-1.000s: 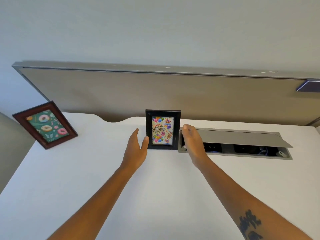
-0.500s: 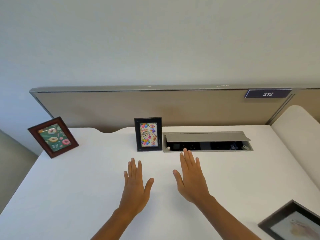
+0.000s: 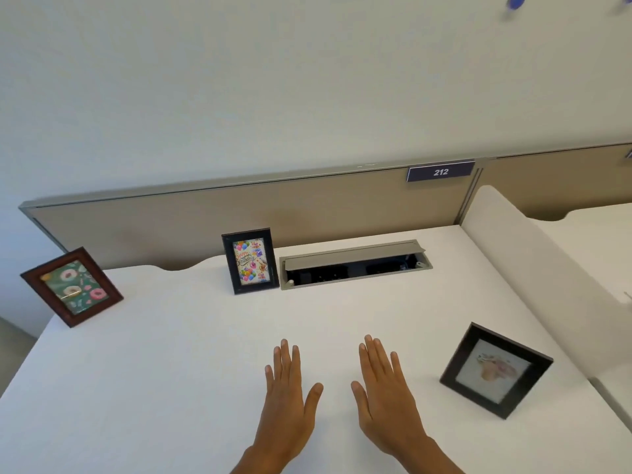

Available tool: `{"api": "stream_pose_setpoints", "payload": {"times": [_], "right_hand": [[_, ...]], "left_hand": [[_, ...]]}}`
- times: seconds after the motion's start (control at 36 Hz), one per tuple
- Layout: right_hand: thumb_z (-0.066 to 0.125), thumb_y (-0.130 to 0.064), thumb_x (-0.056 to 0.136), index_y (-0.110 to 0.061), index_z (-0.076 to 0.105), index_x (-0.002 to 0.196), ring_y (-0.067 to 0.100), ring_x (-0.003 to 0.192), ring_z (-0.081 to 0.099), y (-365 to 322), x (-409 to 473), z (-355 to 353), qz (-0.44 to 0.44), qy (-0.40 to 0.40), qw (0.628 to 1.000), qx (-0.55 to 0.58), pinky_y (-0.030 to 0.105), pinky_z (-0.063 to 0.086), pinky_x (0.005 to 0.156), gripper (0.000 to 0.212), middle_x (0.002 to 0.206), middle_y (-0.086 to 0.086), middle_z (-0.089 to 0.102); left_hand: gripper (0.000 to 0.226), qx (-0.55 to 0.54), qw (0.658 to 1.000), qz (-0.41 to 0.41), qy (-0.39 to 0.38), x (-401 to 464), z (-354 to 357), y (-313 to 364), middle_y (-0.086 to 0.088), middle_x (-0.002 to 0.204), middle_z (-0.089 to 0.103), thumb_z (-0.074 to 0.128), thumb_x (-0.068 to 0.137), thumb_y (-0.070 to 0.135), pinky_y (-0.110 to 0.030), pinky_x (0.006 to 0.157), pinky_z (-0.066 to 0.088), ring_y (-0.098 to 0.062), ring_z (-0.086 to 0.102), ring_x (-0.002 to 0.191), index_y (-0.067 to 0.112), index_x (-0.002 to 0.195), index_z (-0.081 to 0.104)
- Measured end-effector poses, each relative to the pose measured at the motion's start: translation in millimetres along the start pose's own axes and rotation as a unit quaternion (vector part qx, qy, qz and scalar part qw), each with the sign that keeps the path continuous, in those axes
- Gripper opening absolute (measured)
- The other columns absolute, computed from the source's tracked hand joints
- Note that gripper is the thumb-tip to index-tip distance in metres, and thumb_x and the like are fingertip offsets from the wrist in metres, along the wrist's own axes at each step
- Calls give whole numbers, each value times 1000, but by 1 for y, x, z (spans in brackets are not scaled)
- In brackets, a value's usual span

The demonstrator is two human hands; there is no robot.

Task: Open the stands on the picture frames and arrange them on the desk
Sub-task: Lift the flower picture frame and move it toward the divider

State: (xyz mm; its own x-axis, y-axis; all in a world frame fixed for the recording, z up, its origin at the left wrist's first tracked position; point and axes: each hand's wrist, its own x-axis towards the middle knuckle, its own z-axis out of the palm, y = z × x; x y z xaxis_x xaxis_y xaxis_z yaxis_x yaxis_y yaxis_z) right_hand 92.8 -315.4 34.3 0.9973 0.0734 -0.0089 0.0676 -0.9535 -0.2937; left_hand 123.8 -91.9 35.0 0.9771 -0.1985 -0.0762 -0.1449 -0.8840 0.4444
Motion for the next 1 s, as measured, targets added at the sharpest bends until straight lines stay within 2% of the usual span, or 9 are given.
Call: {"api": "stream_pose_setpoints", "payload": {"times": [0.08,0.19,0.39,0.47,0.58,0.69,0.83,0.92,1.0], "right_hand": [[16,-47,112,-11,5,174,23,169,-11,13,-21,-1,12,-8,1000,-13,46,-4,134,72,182,2,-11],[6,-52,109,-17,-11,171,20,167,-20,32,-46,0,32,-19,999,-9,45,-8,134,73,179,-2,-23],[17,-50,111,-22,-22,167,15,164,-29,68,-81,0,90,-11,996,11,40,-18,133,73,175,-7,-33],[23,-49,111,-21,-14,169,17,167,-21,86,-92,-3,106,-4,994,20,39,-16,133,74,178,-6,-26],[21,-51,108,-16,0,172,17,168,-12,113,-110,-8,132,7,991,13,37,-12,134,76,181,-4,-13],[12,-56,106,-19,-8,171,12,166,-22,143,-127,-12,161,14,987,10,32,-22,132,77,179,-7,-21],[5,-58,106,-22,-17,169,9,165,-26,173,-144,-20,177,26,984,15,34,-21,133,75,177,-9,-28],[21,-51,112,-22,0,171,9,167,-14,183,-149,-31,189,57,979,48,38,-8,137,69,180,-9,-13],[60,-27,110,-18,48,162,9,162,15,189,-153,-41,214,162,954,135,43,27,130,54,172,-9,32]], "left_hand": [[82,4,1000,9,-17,-8,9,18,16,164,-43,21,102,69,-37,121,-24,-6,-41,151,34,160,-26],[83,7,998,26,-48,-18,19,43,16,161,-48,9,95,73,-38,124,-23,-8,-43,150,35,155,-34],[82,4,994,58,-95,-30,41,80,14,161,-49,20,104,64,-43,130,-16,-10,-42,151,30,155,-35],[83,9,992,72,-106,-30,54,93,15,160,-49,12,98,71,-41,129,-18,-10,-43,151,31,154,-36],[82,-1,990,92,-107,-27,69,108,18,161,-48,22,103,67,-33,121,-25,-5,-43,150,34,158,-29],[80,-14,988,108,-110,-23,79,122,18,161,-47,25,105,63,-36,124,-21,-5,-41,151,34,159,-27],[80,-36,986,123,-110,-20,85,142,18,162,-45,26,105,61,-35,126,-19,-5,-40,152,32,160,-25],[79,-44,984,128,-113,-15,90,153,18,162,-45,29,108,57,-35,127,-19,-4,-40,152,32,160,-24],[76,-73,982,124,-121,-8,95,163,18,164,-42,30,108,56,-36,130,-14,-4,-37,153,37,159,-23]]}}
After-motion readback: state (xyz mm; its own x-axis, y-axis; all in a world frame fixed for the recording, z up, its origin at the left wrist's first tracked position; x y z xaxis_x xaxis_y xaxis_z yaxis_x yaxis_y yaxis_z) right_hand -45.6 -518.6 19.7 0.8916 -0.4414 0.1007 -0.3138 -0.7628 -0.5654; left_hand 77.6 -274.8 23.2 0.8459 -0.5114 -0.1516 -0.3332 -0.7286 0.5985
